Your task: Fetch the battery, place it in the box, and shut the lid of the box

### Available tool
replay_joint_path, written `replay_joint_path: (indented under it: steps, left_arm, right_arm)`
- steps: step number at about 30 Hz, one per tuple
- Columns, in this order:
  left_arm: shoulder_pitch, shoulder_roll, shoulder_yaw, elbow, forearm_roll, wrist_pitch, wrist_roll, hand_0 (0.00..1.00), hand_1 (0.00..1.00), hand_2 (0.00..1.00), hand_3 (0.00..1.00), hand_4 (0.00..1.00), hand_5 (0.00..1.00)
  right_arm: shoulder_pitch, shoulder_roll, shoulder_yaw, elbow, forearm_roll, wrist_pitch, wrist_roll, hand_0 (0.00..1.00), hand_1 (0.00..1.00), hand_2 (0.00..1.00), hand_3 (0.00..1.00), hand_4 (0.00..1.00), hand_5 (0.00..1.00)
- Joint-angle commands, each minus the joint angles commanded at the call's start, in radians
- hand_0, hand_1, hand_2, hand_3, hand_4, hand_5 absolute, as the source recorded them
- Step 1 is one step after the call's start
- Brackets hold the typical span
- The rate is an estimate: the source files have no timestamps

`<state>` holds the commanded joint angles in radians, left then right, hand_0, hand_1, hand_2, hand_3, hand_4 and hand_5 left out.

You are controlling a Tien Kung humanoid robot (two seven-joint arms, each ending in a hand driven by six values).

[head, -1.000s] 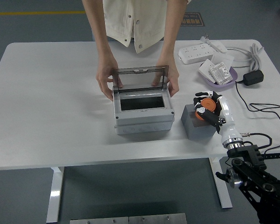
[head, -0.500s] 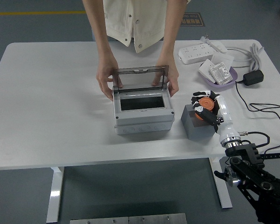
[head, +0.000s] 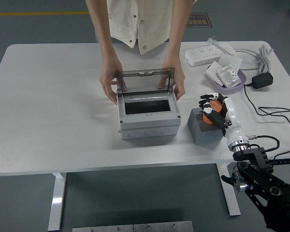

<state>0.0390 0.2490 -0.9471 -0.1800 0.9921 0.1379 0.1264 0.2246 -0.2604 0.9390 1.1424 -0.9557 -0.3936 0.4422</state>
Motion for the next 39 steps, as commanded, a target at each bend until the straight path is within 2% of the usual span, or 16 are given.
replay_joint_path:
  steps: [11,19,23,24,29,30,35,36,39]
  left_arm:
    - [-0.001,-0.001,-0.001,0.0,0.001,-0.001,0.001,0.649,0.727,0.59,0.565,0.475,0.197]
    - [-0.001,-0.001,-0.006,0.0,0.009,-0.001,0.004,0.649,0.727,0.589,0.564,0.474,0.199]
    - [0.0,-0.001,-0.01,0.0,0.014,-0.001,0.005,0.649,0.727,0.589,0.564,0.474,0.199]
    - [0.001,-0.001,-0.014,0.0,0.019,-0.001,0.006,0.649,0.727,0.588,0.563,0.473,0.199]
    - [0.004,-0.002,-0.029,0.0,0.037,-0.002,0.009,0.649,0.727,0.588,0.563,0.473,0.199]
    - [0.004,-0.002,-0.031,0.0,0.039,-0.002,0.009,0.648,0.726,0.586,0.562,0.472,0.199]
    - [0.006,-0.003,-0.039,0.0,0.05,-0.002,0.011,0.648,0.726,0.586,0.562,0.472,0.199]
    - [0.006,-0.004,-0.043,0.0,0.055,-0.002,0.012,0.648,0.726,0.582,0.556,0.458,0.198]
    - [0.006,-0.003,-0.048,0.0,0.064,-0.003,0.014,0.648,0.726,0.582,0.556,0.458,0.198]
  right_arm:
    - [0.004,0.001,-0.006,-0.016,-0.017,0.015,-0.021,0.342,0.337,0.336,0.312,0.002,0.002]
    - [0.004,0.001,-0.005,-0.031,-0.037,0.079,-0.037,0.333,0.326,0.332,0.295,0.002,0.002]
    - [0.004,0.0,-0.005,-0.034,-0.039,0.088,-0.038,0.333,0.326,0.332,0.295,0.002,0.002]
    - [0.004,0.0,-0.004,-0.035,-0.041,0.09,-0.038,0.479,0.466,0.488,0.485,0.417,0.058]
    - [0.002,-0.001,-0.003,-0.037,-0.047,0.095,-0.04,0.479,0.466,0.488,0.485,0.417,0.058]
    - [0.002,-0.001,-0.003,-0.037,-0.048,0.096,-0.04,0.465,0.53,0.548,0.581,0.694,0.074]
    - [0.0,-0.002,-0.002,-0.035,-0.047,0.101,-0.038,0.465,0.53,0.548,0.581,0.694,0.074]
    - [0.0,-0.002,-0.001,-0.035,-0.047,0.102,-0.037,0.5,0.549,0.562,0.615,0.901,0.223]
    - [0.0,-0.002,-0.001,-0.033,-0.049,0.104,-0.036,0.5,0.549,0.562,0.615,0.901,0.223]
